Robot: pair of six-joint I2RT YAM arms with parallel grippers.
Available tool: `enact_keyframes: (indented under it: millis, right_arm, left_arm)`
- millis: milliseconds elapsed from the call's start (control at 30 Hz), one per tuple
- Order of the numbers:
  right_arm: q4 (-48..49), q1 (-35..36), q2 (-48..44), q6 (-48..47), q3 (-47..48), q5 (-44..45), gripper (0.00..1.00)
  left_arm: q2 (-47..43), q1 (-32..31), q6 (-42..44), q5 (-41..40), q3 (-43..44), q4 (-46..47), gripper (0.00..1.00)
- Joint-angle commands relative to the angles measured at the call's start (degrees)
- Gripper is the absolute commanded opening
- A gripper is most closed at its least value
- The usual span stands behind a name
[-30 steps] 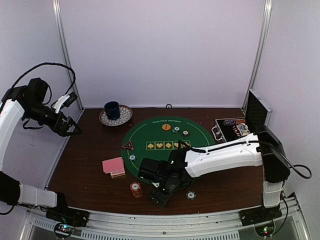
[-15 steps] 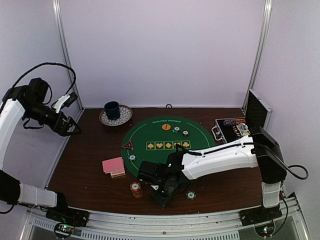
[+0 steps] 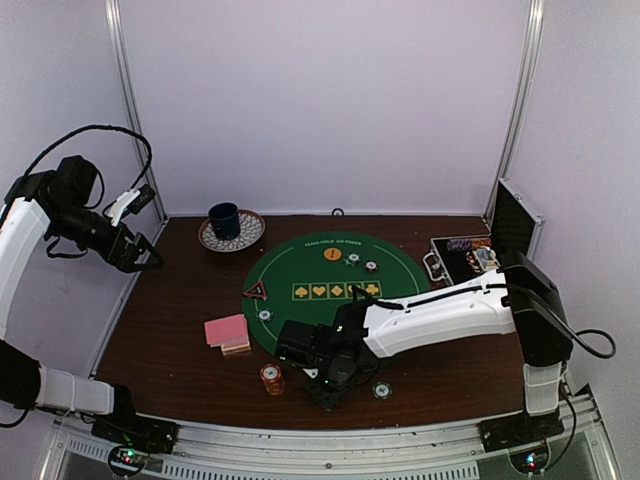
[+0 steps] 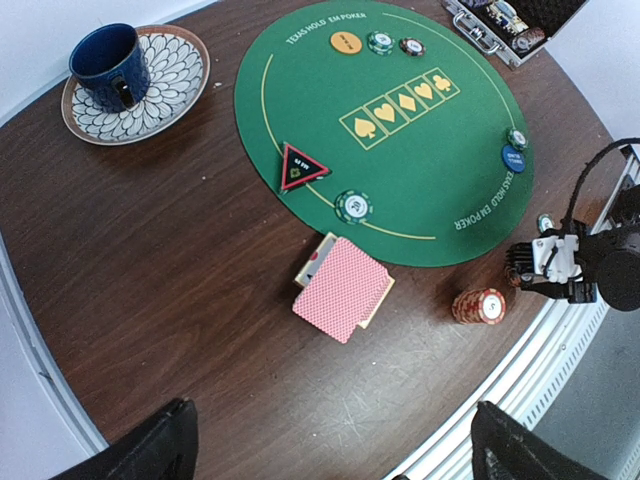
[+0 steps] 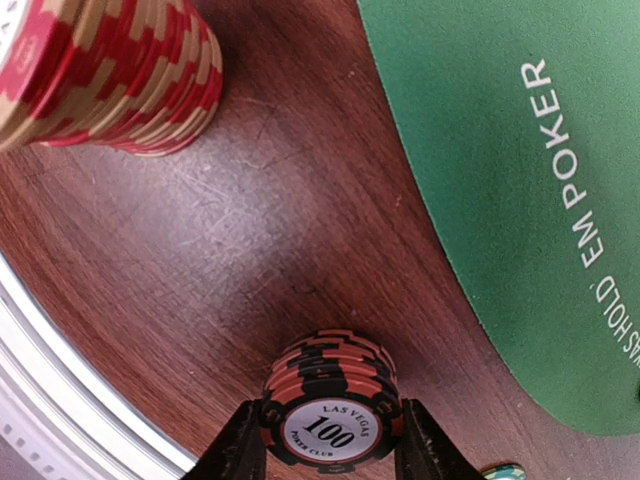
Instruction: Distribute texas hold em gaming equipment
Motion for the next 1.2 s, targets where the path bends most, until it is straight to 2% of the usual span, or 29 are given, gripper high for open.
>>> enact_keyframes:
  millis: [0, 567, 767, 1033, 1167]
  right_arm:
    - [-1.79, -0.37, -1.34, -0.32, 1.27, 1.39, 0.39]
    - [-9.83, -2.63, -1.34, -3.73, 13.19, 6.03, 0.34]
    - [-10.62, -6.97, 6.36, -6.77, 23.75, 6.34, 0.33]
    - [-13.32, -12.15, 21.3, -9.39, 43.81, 5.44, 0.32]
    - [-13.38, -13.85, 26.65, -9.47, 50.0, 5.15, 0.32]
  left_arm:
    - [-0.22, 0.38, 0.25, 1.13, 1.54, -0.38, 0.98]
    - [-0.53, 0.42, 0.38, 0.71, 1.21, -0.38, 0.98]
    - [-0.45, 0.38, 0.35, 0.89, 0.83, -0.39, 0.98]
    - [-0.51, 0.4, 0.47, 1.14, 0.76, -0.4, 0.98]
    - [-0.31, 0.38, 0.55, 1.41, 0.62, -0.38, 0.97]
